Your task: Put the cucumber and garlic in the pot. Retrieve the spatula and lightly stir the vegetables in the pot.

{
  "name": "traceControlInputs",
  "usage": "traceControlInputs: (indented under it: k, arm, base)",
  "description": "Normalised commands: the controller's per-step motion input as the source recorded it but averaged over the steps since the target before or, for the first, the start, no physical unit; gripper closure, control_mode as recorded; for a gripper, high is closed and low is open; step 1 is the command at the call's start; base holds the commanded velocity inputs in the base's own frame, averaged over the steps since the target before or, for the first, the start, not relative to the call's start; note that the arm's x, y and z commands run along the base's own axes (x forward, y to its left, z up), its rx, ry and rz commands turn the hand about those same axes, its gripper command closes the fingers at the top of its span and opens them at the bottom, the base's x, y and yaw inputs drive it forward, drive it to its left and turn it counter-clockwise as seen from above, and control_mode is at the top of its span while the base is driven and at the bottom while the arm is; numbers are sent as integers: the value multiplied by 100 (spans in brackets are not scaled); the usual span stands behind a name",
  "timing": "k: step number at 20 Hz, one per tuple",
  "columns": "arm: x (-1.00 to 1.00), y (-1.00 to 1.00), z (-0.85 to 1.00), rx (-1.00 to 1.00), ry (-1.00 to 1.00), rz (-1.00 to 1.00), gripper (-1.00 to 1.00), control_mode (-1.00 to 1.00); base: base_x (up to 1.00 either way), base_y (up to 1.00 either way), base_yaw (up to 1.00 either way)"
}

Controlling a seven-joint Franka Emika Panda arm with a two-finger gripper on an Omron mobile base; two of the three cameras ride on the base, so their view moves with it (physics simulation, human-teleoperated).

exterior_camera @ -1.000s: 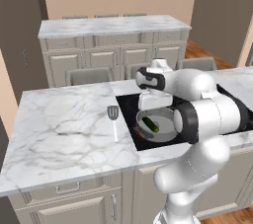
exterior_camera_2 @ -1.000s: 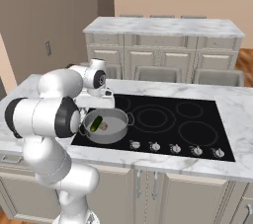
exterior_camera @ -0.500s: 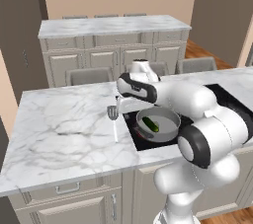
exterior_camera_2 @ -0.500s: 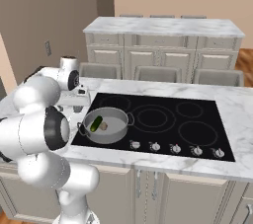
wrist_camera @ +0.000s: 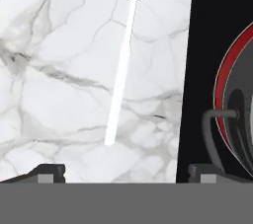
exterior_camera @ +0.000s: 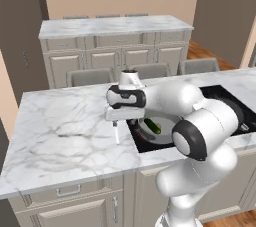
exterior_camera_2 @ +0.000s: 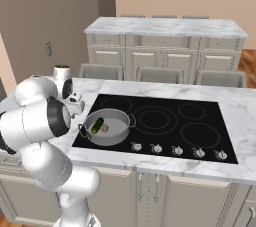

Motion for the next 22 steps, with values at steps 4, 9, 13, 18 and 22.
traceControlInputs:
  k: [4, 9, 13, 18, 22]
  arm:
    - [8, 30, -9, 0, 0, -14, -100, -100]
    - [2, 7, -43, 0, 0, -18, -100, -100]
    - [1, 2, -69, 0, 0, -20, -100, -100]
    - [-2, 0, -41, 0, -1, -7, -100, -100]
    - [-1, 1, -14, -4, -3, 0, -100, -100]
  base:
    - [0, 0, 0]
    - [0, 0, 0]
    - [0, 0, 0]
    - [0, 0, 0]
    - [0, 0, 0]
